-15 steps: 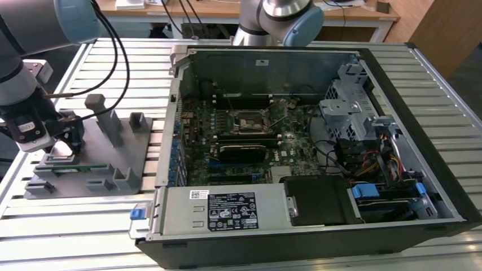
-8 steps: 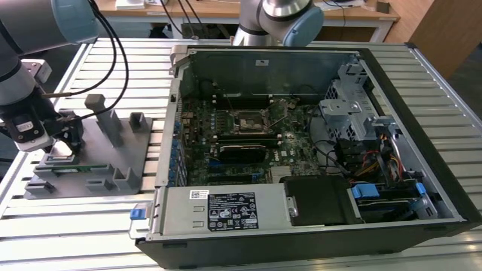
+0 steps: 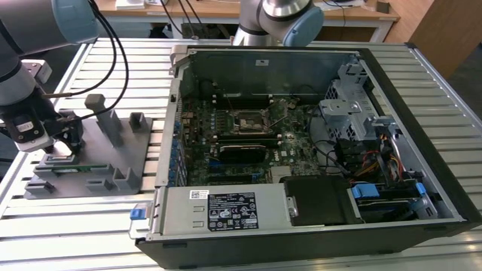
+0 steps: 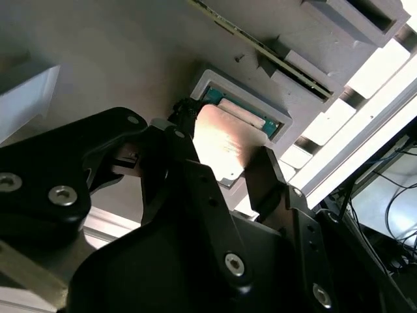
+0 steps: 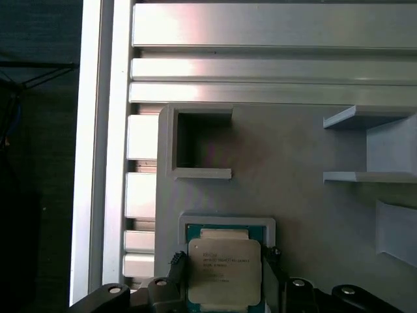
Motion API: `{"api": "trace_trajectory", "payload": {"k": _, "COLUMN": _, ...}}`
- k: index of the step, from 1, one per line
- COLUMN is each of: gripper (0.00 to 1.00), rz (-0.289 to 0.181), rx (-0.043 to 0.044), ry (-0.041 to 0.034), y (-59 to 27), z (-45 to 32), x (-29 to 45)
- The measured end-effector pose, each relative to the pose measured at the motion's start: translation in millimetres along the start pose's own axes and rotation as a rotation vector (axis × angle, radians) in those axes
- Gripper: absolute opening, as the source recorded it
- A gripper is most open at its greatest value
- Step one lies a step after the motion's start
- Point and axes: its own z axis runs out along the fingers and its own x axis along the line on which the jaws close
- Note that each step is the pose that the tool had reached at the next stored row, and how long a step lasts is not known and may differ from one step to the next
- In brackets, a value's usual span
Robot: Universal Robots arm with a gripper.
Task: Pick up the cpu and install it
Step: 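Pick up the cpu and move it towards the insertion slot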
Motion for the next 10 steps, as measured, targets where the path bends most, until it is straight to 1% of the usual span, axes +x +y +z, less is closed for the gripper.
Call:
{"api": "trace_trajectory", "payload": {"k": 1, "gripper": 0.58, "rz": 0.0, "rx": 0.0, "ry": 0.0, "y": 0.0, "z": 0.0, "x": 0.0}}
{"api": "trace_trajectory", "payload": {"k": 2, "gripper": 0.54, "rz": 0.0, "rx": -0.0001, "ry": -0.0001, "y": 0.0, "z": 0.0, "x": 0.0}}
{"api": "trace_trajectory", "payload": {"k": 6, "gripper": 0.54, "rz": 0.0, "rx": -0.0003, "ry": -0.0005, "y": 0.1, "z": -0.7, "x": 0.0}}
{"api": "trace_trajectory", "payload": {"k": 10, "gripper": 0.54, "rz": 0.0, "rx": -0.0001, "ry": -0.0001, "y": 0.2, "z": -3.3, "x": 0.2}}
